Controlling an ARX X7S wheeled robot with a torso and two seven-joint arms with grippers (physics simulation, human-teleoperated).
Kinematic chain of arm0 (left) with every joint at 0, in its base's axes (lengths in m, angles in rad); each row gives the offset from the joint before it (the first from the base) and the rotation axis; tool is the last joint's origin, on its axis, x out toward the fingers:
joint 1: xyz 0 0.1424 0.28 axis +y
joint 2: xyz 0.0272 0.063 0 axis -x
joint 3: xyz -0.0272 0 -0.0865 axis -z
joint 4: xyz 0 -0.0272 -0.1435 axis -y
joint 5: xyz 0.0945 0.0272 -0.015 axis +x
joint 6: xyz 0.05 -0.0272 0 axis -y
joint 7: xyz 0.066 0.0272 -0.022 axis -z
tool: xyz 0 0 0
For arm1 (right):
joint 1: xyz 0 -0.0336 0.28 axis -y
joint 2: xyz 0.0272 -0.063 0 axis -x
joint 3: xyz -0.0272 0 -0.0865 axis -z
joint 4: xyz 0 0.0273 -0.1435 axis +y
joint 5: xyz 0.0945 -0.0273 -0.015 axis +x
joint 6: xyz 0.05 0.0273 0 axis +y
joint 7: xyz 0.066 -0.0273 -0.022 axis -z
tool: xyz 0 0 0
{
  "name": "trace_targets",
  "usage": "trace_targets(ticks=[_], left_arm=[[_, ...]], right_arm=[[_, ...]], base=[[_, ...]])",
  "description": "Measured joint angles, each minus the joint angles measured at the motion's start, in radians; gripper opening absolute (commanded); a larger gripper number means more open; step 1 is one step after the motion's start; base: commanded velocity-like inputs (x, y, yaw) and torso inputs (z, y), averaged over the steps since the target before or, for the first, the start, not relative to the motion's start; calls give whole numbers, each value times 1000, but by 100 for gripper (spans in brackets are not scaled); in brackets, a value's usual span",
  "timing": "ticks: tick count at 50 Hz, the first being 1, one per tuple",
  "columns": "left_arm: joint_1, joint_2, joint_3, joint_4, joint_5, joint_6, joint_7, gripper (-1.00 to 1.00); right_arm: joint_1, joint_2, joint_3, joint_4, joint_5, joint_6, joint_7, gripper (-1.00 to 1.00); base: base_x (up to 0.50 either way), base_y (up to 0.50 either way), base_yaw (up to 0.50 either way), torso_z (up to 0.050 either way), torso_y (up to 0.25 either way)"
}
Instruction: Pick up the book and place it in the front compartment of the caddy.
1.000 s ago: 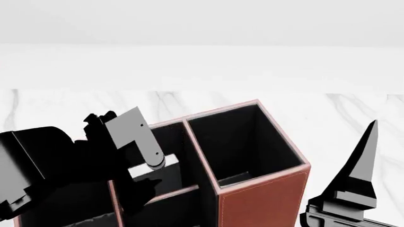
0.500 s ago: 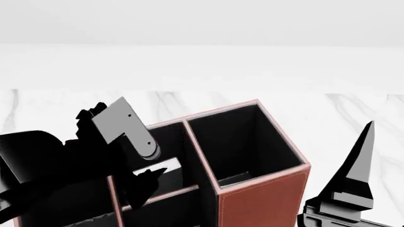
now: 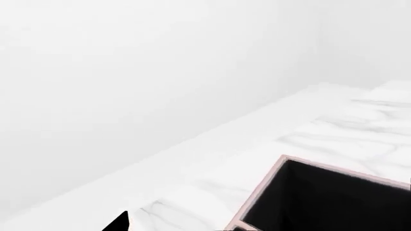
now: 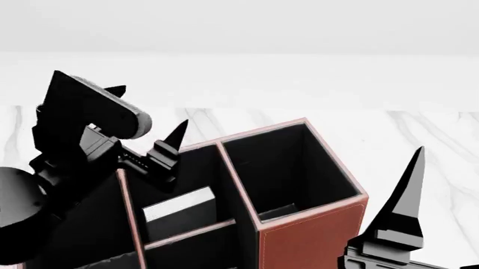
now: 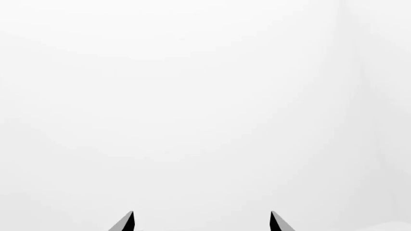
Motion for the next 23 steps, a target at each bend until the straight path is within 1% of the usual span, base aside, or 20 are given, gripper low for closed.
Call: trace_targets(ticks=[13, 23], left_arm=[[96, -79, -96, 236, 32, 122, -195, 100], [166, -139, -120, 395, 106, 183, -303, 100]], right_arm=[[4, -2, -9, -1, -4, 7, 2, 100], [5, -1, -13, -3, -7, 11, 4, 100]], base=[[0, 0, 0, 0, 0], [0, 0, 0, 0, 0]])
